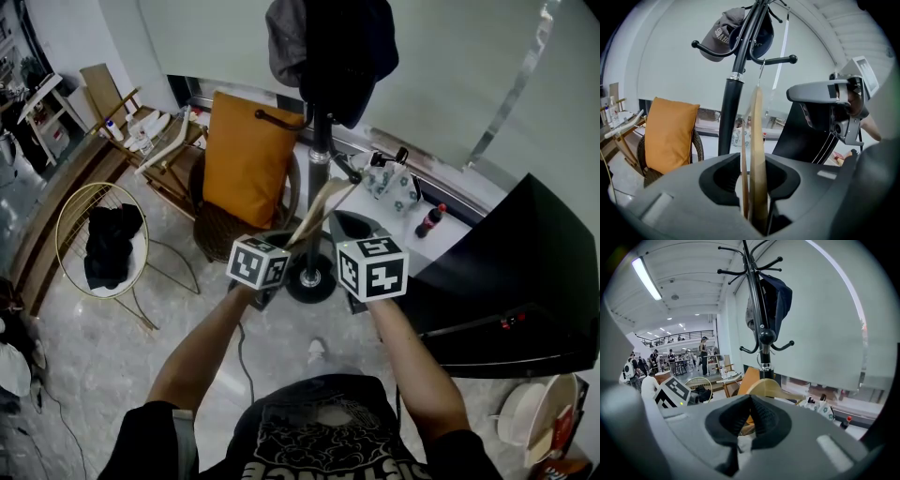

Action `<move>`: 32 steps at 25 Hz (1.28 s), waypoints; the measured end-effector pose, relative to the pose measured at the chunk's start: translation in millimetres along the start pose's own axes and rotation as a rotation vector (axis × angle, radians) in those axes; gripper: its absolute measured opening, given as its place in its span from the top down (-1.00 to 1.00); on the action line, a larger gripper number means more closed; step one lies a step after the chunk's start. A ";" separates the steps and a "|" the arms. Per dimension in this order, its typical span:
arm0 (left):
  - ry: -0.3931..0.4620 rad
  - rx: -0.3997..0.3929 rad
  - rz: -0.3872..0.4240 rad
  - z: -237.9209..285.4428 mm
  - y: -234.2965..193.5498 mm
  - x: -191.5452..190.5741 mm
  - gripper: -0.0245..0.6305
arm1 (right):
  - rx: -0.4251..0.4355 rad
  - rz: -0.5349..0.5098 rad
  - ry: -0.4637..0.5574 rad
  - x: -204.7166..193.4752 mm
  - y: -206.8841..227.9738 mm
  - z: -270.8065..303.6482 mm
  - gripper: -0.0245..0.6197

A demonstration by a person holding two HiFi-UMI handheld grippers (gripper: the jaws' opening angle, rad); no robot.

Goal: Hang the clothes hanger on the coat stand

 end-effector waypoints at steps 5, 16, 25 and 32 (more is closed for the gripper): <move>0.007 0.019 -0.003 -6.2 -3.1 -2.6 0.57 | 0.006 0.004 -0.004 -2.0 -4.4 -0.5 0.92; 0.039 0.057 -0.010 -29.5 -9.1 -3.6 0.48 | 0.017 0.003 -0.005 -1.4 -18.9 -2.4 0.92; 0.092 0.059 -0.031 -55.2 -5.1 1.5 0.48 | 0.026 -0.005 -0.003 1.8 -37.3 -8.7 0.92; 0.151 0.089 -0.018 -79.4 8.6 5.2 0.49 | 0.031 -0.014 -0.007 0.3 -55.0 -17.7 0.92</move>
Point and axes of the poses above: the fingertips, and each gripper's own axes: z forward along the fingers, y to its right, x out of its top, the point moved 5 cm from there along -z, backward along the fingers, and after that the axes turned 13 degrees about -z, right-handed, at the moved point
